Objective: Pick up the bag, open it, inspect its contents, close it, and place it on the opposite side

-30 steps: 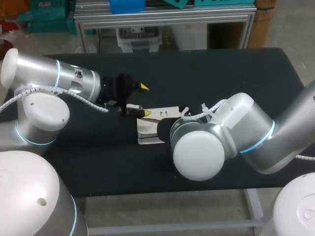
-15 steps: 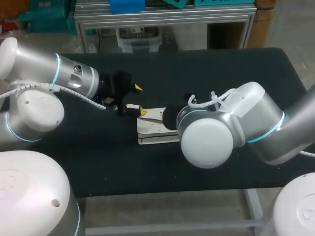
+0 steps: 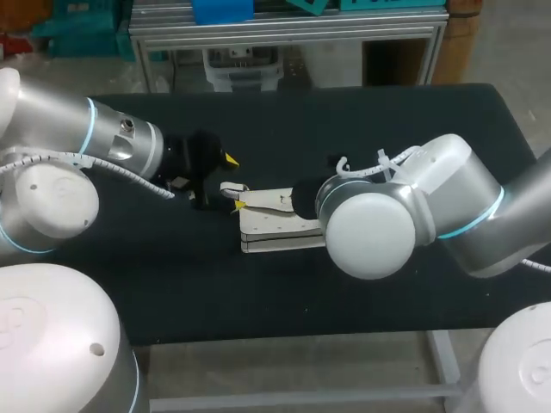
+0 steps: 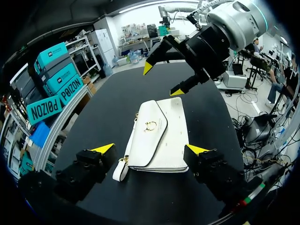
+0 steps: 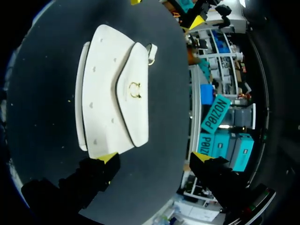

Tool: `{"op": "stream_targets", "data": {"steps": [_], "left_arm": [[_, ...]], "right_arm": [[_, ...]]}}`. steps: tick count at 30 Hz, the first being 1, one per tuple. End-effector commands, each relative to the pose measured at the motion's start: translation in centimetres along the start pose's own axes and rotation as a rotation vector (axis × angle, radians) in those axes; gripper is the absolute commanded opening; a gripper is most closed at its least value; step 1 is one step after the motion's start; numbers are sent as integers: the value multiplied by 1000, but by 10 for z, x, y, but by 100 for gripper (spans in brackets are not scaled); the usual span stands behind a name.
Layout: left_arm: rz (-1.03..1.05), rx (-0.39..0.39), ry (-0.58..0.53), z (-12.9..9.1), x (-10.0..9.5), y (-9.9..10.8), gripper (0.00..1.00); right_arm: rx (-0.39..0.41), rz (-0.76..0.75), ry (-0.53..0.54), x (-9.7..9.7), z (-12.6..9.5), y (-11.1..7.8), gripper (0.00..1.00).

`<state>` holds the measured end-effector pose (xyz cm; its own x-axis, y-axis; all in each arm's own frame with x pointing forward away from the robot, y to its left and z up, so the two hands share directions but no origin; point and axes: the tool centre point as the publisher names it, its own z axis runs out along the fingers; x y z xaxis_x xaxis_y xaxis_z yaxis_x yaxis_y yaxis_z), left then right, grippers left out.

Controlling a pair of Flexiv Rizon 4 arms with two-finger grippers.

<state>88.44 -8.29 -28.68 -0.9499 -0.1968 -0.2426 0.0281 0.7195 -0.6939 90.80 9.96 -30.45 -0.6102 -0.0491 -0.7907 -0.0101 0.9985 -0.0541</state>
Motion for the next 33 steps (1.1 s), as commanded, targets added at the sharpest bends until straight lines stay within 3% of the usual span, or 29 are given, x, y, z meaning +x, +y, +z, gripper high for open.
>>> {"op": "stream_targets", "data": {"steps": [1, 19, 33], "left_arm": [[-7, -12, 10, 0, -1, 0, 100], [-40, -56, 36, -4, 2, 6, 100], [-77, -67, 51, -4, -1, 16, 100]], "right_arm": [[-144, 3, -179, 0, 5, -6, 100], [-191, -64, 61, -22, 10, -10, 100], [-137, -122, 225, -26, 22, -8, 100]]}}
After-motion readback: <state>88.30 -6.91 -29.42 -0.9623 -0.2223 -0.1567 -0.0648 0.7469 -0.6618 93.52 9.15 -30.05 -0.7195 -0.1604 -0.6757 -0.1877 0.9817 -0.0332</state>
